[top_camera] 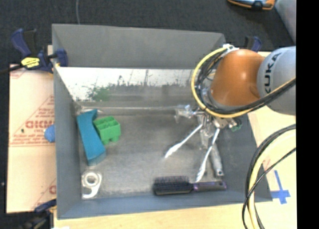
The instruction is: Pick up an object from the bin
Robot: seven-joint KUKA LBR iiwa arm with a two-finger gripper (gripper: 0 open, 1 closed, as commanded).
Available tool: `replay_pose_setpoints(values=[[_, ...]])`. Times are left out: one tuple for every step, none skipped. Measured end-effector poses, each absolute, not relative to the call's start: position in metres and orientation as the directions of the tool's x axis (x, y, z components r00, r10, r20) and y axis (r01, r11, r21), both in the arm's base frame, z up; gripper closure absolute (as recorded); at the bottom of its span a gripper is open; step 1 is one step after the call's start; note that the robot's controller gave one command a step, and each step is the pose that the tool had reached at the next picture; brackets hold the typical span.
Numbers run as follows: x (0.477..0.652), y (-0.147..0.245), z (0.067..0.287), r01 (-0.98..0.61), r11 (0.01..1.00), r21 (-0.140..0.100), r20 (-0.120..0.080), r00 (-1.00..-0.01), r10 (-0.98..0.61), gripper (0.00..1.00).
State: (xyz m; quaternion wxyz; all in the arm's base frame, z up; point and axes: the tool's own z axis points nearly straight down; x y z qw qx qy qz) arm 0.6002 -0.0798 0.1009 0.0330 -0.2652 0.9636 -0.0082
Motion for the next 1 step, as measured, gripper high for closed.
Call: replay_pose_setpoints(values=[[0.6282,-0.0937,0.0726,-0.473,0.880,-0.039,-0.070,-0.877,-0.475,1.00]])
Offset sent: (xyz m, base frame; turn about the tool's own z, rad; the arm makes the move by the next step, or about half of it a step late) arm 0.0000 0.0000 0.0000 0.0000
